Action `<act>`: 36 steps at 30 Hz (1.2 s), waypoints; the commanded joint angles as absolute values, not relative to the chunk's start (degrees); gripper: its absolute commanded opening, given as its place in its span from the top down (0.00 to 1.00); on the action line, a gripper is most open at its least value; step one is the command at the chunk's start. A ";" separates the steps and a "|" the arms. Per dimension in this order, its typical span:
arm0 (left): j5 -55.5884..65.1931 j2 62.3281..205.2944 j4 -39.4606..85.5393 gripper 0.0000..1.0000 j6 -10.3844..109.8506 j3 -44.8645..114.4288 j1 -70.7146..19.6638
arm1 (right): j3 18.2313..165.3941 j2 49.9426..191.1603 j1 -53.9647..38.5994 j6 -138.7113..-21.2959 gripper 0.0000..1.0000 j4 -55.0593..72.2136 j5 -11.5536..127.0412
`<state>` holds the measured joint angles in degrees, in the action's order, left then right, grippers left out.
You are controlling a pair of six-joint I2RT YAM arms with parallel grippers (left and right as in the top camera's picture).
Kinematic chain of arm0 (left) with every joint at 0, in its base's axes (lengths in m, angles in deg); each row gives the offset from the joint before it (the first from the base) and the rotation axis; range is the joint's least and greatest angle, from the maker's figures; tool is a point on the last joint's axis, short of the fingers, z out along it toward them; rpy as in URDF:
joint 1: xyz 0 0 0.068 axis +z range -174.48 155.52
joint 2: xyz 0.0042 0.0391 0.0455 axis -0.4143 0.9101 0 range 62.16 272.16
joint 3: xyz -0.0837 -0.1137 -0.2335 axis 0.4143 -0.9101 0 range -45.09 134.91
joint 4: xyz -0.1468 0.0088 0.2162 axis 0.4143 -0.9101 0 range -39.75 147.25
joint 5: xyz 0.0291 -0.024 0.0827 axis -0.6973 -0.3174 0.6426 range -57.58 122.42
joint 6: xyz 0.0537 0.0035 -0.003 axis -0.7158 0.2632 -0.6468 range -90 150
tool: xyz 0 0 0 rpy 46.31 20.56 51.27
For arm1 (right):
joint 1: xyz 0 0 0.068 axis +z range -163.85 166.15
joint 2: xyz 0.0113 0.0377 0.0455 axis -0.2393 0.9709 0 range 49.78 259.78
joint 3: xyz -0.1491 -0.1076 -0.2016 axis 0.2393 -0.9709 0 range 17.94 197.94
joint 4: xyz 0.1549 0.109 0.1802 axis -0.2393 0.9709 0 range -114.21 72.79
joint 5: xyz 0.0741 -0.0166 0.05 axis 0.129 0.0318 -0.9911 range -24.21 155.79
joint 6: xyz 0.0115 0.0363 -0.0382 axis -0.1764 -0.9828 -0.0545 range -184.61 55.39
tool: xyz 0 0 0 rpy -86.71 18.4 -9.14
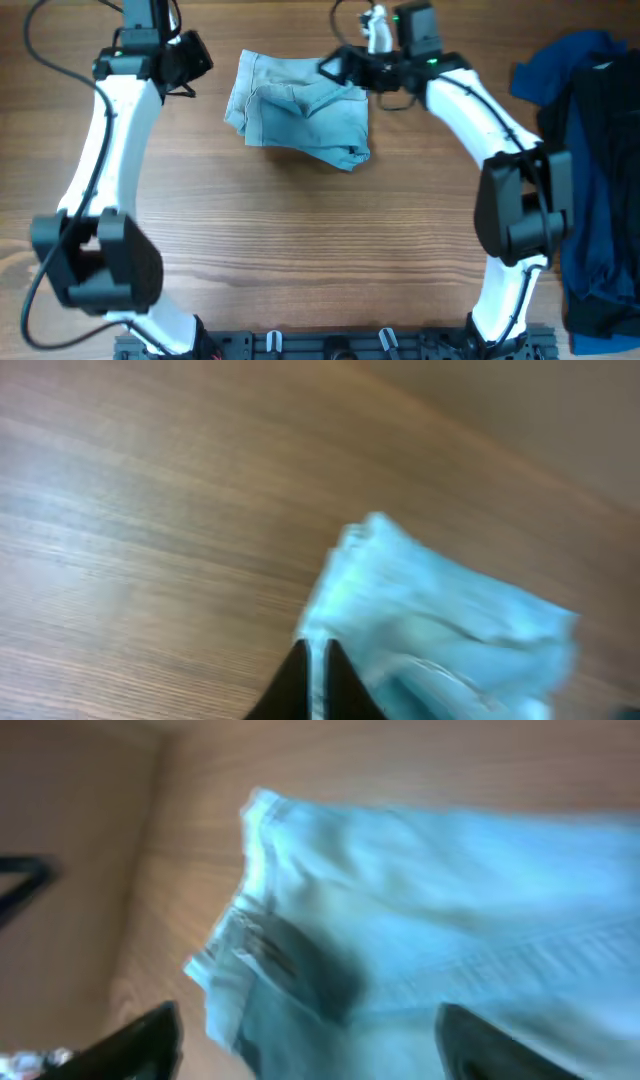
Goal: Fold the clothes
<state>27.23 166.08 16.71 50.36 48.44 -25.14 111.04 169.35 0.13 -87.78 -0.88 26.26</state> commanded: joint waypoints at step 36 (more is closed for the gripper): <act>25.04 175.33 20.80 0.23 -2.87 48.99 -42.13 | 111.23 167.75 -2.71 -73.86 0.61 30.82 59.59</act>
<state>19.36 174.78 18.72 10.23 48.92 -40.62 111.06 169.13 -0.55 -74.23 30.42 55.53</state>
